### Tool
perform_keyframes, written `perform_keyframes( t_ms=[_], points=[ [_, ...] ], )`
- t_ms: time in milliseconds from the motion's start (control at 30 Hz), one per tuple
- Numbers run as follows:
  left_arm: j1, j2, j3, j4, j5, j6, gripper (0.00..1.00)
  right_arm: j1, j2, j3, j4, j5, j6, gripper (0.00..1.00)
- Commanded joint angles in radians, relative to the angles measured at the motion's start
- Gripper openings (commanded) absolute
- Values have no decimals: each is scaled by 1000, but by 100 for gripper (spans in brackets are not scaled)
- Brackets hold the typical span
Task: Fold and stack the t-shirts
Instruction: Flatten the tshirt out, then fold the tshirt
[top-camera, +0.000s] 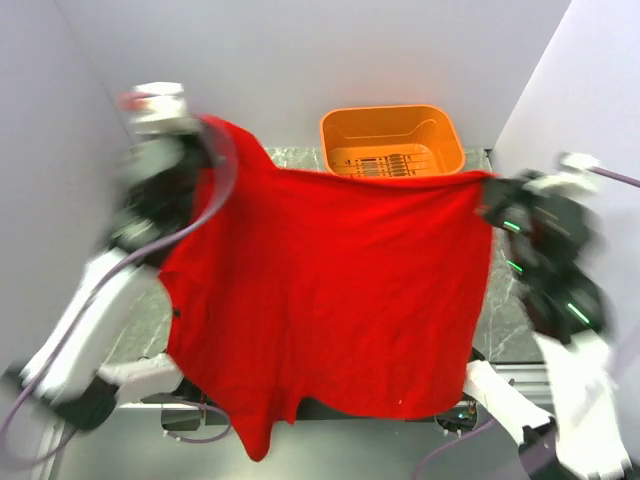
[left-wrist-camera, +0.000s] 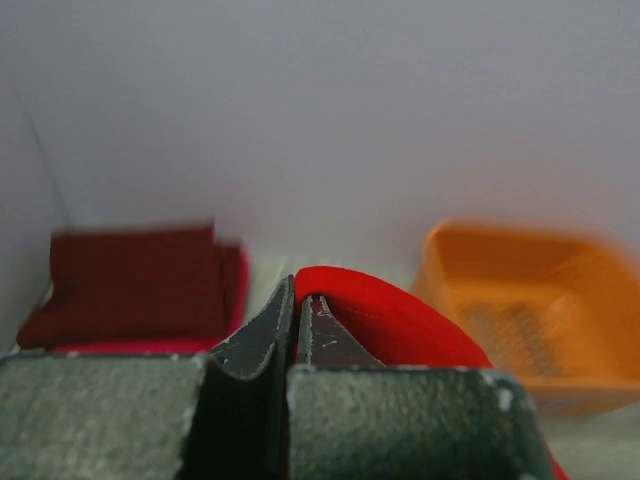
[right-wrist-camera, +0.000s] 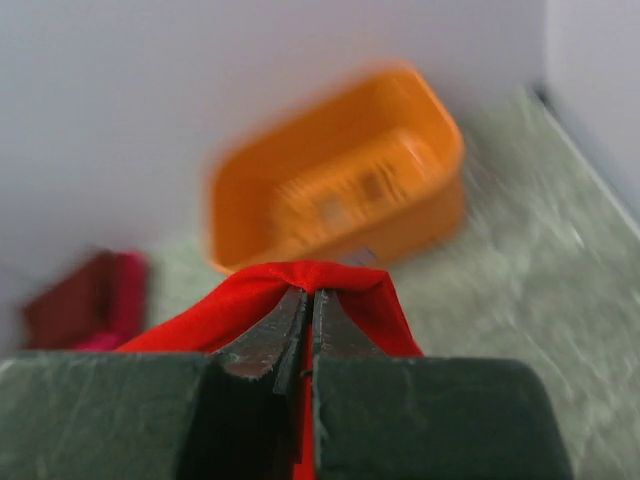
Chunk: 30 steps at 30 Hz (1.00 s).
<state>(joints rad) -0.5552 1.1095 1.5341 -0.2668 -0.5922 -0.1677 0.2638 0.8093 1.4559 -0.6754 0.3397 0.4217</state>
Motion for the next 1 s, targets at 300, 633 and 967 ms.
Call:
perform_keyframes(
  t_ms=[300,633,967],
  points=[
    [141,659,-217,252,112,-46,1,-245,520,-548,470,-249,17,0],
    [153,952,-11,212,111,-58,1,-258,778,-387,451,-212,-27,0],
    [155,793,-127,115,106,-179,1,-259,749,-370,350,-257,-31,0]
  ],
)
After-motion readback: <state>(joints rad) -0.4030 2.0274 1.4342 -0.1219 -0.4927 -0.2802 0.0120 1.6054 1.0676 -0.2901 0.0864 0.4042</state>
